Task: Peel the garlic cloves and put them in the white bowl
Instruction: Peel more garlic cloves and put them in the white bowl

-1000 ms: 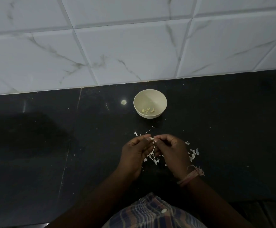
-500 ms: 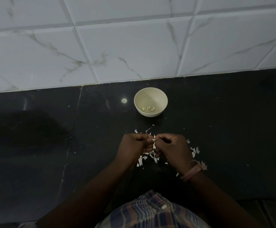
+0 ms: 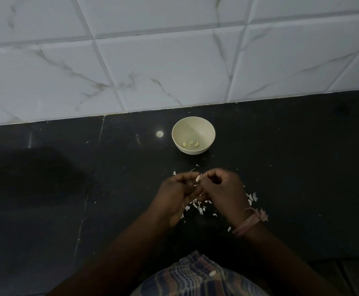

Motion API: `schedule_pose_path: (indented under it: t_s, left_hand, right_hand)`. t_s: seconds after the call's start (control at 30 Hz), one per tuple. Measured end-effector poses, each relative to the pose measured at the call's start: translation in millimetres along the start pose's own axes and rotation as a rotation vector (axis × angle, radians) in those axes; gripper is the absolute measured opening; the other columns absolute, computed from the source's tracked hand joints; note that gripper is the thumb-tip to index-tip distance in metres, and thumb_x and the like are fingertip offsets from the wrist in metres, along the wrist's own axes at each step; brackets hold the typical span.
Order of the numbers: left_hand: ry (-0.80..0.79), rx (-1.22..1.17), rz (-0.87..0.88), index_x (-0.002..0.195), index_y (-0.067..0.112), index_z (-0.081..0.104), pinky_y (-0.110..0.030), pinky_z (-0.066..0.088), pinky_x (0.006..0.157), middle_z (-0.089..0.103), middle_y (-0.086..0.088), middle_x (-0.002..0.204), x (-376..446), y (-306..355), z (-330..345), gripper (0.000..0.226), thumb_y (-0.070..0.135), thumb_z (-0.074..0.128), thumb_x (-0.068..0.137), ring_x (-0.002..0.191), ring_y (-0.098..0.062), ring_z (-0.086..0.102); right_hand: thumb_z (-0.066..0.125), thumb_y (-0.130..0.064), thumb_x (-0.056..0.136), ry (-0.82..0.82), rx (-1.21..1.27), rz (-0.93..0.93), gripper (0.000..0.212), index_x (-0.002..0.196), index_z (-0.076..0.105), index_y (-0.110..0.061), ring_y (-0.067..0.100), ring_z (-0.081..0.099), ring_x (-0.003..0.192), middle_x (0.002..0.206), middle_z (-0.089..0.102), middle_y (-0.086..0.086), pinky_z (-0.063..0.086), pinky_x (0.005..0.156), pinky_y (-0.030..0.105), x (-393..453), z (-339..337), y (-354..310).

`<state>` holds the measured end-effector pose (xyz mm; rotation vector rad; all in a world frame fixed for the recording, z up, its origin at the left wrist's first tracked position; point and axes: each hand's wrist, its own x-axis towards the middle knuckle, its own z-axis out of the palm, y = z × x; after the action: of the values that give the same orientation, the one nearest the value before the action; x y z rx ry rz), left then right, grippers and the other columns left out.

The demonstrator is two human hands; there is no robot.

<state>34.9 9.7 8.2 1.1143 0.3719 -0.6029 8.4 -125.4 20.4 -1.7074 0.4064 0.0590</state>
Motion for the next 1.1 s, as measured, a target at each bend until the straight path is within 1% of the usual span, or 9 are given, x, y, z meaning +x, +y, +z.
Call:
schedule_pose_path:
  t_s: [0.1,0.3,0.47,0.57,0.67,0.73,0.87,1.0,1.1]
  left_hand:
    - [-0.009,-0.045,-0.066,0.113,-0.004,0.069,-0.03,0.06,0.079,0.075,-0.021,0.102,-3.6,-4.6,8.5,0.044,-0.016,0.032,0.092,0.086,-0.023,0.072]
    - [-0.051,-0.076,-0.046,0.109,-0.003,0.071,-0.026,0.061,0.078,0.077,-0.018,0.103,0.3,-2.4,7.9,0.025,0.0,0.047,0.102,0.089,-0.019,0.076]
    - [0.025,-0.079,-0.067,0.104,-0.002,0.071,-0.036,0.061,0.09,0.075,-0.019,0.103,7.1,-4.3,3.6,0.017,0.001,0.055,0.1,0.085,-0.02,0.074]
    - [0.038,-0.163,-0.146,0.103,0.001,0.072,-0.022,0.062,0.07,0.075,-0.011,0.091,5.3,-4.6,1.5,0.019,0.002,0.053,0.102,0.075,-0.013,0.071]
    - [0.047,-0.212,-0.195,0.103,0.005,0.072,-0.016,0.056,0.056,0.073,-0.004,0.077,2.9,-4.2,0.6,0.02,0.005,0.052,0.103,0.06,-0.007,0.066]
    - [0.054,-0.256,-0.194,0.103,0.003,0.071,-0.015,0.057,0.057,0.072,-0.005,0.076,3.0,-4.8,-0.4,0.019,0.005,0.052,0.103,0.06,-0.007,0.066]
    - [0.046,-0.283,-0.158,0.103,0.001,0.07,-0.019,0.059,0.063,0.074,-0.008,0.084,3.5,-9.8,-5.4,0.017,0.004,0.053,0.102,0.069,-0.01,0.071]
    - [0.036,-0.242,-0.067,0.109,-0.001,0.069,-0.023,0.061,0.07,0.075,-0.015,0.099,1.6,-13.7,-9.7,0.016,0.004,0.058,0.099,0.08,-0.016,0.073]
    - [0.035,-0.175,0.002,0.109,-0.001,0.07,-0.026,0.061,0.077,0.076,-0.018,0.105,-0.7,-16.8,-12.7,0.017,0.005,0.062,0.097,0.087,-0.018,0.074]
  right_hand:
    - [0.069,-0.021,0.089,0.04,-0.361,-0.101,0.006,0.085,0.073,-0.02,0.009,0.069,0.064,0.073,0.071,-0.004,0.057,0.06,0.026,3.8,2.7,8.0]
    - [0.069,-0.02,0.089,0.013,-0.215,-0.053,0.007,0.083,0.073,-0.02,0.017,0.071,0.062,0.075,0.073,0.0,0.059,0.058,0.035,7.7,-6.2,9.0]
    - [0.065,-0.008,0.091,0.019,-0.032,0.009,0.011,0.083,0.072,-0.011,0.023,0.066,0.051,0.065,0.07,0.004,0.056,0.052,0.034,6.2,-5.9,2.9]
    - [0.065,-0.006,0.091,0.123,0.053,0.058,0.011,0.084,0.073,-0.01,0.02,0.065,0.051,0.06,0.067,0.005,0.059,0.063,0.045,12.5,-10.4,8.9]
    - [0.067,-0.004,0.092,0.095,0.012,0.059,0.012,0.087,0.074,-0.013,0.022,0.074,0.064,0.072,0.074,0.008,0.062,0.077,0.052,15.9,-13.8,17.6]
    - [0.065,-0.003,0.092,0.059,-0.108,0.003,0.018,0.092,0.073,-0.02,0.018,0.076,0.073,0.081,0.076,0.004,0.062,0.081,0.048,13.8,-11.0,22.3]
    - [0.063,-0.015,0.094,0.05,-0.43,-0.137,0.014,0.099,0.076,-0.02,0.005,0.07,0.084,0.091,0.075,-0.009,0.055,0.081,0.026,8.5,-3.7,22.5]
    - [0.069,-0.034,0.093,0.114,-0.425,-0.175,0.021,0.078,0.07,-0.019,0.0,0.062,0.063,0.067,0.067,-0.009,0.048,0.061,0.022,8.9,-2.1,19.0]
    - [0.074,-0.02,0.088,0.087,-0.303,-0.171,0.008,0.083,0.07,-0.024,0.0,0.067,0.074,0.078,0.072,-0.009,0.055,0.07,0.025,8.8,-0.2,17.8]
